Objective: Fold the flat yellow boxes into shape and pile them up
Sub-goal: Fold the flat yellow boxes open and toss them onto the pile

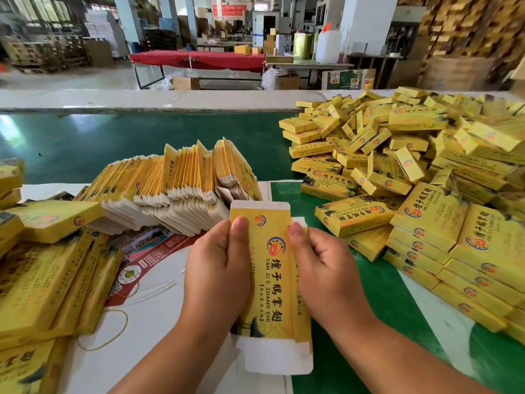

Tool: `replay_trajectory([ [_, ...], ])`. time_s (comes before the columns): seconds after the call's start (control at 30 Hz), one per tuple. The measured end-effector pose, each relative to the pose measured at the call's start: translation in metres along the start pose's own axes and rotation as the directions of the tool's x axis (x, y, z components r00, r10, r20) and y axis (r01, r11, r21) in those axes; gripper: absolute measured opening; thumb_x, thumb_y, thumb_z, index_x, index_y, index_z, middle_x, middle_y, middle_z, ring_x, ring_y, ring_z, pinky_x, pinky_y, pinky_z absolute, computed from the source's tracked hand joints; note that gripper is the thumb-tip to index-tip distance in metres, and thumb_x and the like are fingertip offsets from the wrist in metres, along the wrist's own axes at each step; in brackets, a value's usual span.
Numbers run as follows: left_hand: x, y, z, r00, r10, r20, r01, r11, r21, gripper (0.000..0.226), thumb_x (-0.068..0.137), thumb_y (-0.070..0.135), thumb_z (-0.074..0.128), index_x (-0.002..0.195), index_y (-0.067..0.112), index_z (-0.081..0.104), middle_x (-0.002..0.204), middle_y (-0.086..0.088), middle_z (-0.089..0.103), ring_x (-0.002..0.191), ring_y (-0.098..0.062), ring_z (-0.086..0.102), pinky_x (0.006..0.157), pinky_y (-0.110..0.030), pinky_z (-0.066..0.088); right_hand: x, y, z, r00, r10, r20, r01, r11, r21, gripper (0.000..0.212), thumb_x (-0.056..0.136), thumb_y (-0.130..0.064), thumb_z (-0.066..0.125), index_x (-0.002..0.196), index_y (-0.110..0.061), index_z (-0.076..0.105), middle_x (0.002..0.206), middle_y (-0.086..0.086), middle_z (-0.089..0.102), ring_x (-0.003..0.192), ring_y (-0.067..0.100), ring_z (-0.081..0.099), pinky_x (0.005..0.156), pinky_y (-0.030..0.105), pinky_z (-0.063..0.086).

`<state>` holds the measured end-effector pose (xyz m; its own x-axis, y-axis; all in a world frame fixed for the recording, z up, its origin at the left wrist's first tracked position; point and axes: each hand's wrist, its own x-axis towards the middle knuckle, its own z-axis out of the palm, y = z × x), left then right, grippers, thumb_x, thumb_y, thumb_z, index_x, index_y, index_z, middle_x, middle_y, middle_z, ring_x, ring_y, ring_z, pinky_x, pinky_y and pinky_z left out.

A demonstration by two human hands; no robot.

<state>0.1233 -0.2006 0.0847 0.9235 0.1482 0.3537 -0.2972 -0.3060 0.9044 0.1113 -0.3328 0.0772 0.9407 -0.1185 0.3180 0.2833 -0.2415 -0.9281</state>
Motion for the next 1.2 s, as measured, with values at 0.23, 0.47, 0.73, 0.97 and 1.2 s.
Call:
replay_trajectory([
  [0.23,-0.007,-0.005,0.007,0.997,-0.041,0.073,0.039,0.999,0.025,0.038,0.101,0.034,0.038,0.072,0.017,0.056,0.064,0.008,0.066,0.052,-0.007,0.059,0.045,-0.025,0.045,0.007,0.002,-0.008,0.998,-0.005,-0.061,0.004,1.0,-0.013,0.061,0.091,-0.051,0.043,0.084,0.007,0.062,0.074,0.022,0.069,0.07,0.043,0.065,0.057,0.054,0.053],
  [0.47,-0.002,-0.008,0.003,0.988,-0.12,0.095,0.128,0.988,-0.089,0.035,0.101,0.035,0.039,0.08,0.021,0.062,0.071,-0.002,0.072,0.062,-0.019,0.069,0.054,-0.041,0.056,0.006,0.005,-0.002,0.999,0.04,-0.021,-0.037,0.99,0.137,0.039,0.095,-0.043,0.055,0.084,-0.007,0.064,0.078,0.014,0.072,0.073,0.037,0.069,0.064,0.055,0.058],
  [0.73,-0.007,-0.005,0.006,0.941,-0.141,0.307,0.205,0.96,-0.19,0.033,0.081,0.058,0.052,0.106,0.038,0.054,0.098,0.015,0.072,0.084,0.005,0.068,0.06,-0.015,0.054,0.003,0.006,-0.005,0.987,-0.159,-0.02,0.157,0.983,-0.091,0.022,0.098,-0.033,0.054,0.099,-0.021,0.072,0.077,0.004,0.071,0.067,0.02,0.065,0.059,0.042,0.053],
  [0.97,0.002,-0.006,-0.011,0.666,-0.208,0.716,0.645,0.642,-0.414,0.05,0.068,0.045,0.08,0.104,0.012,0.071,0.103,-0.025,0.068,0.095,-0.037,0.068,0.081,-0.047,0.058,-0.004,0.0,-0.002,0.946,-0.283,0.156,0.298,0.951,-0.079,0.054,0.097,-0.044,0.04,0.137,-0.012,0.056,0.092,-0.019,0.057,0.085,0.004,0.062,0.072,0.022,0.054],
  [1.2,0.008,-0.013,-0.017,0.538,0.034,0.842,0.761,0.411,-0.502,0.059,0.069,0.022,0.084,0.12,0.001,0.063,0.11,-0.022,0.067,0.095,-0.035,0.069,0.079,-0.046,0.056,0.011,0.0,-0.028,0.966,-0.252,-0.06,0.255,0.966,0.045,0.019,0.086,-0.029,0.068,0.105,-0.033,0.066,0.079,0.0,0.059,0.07,0.018,0.056,0.061,0.031,0.051],
])
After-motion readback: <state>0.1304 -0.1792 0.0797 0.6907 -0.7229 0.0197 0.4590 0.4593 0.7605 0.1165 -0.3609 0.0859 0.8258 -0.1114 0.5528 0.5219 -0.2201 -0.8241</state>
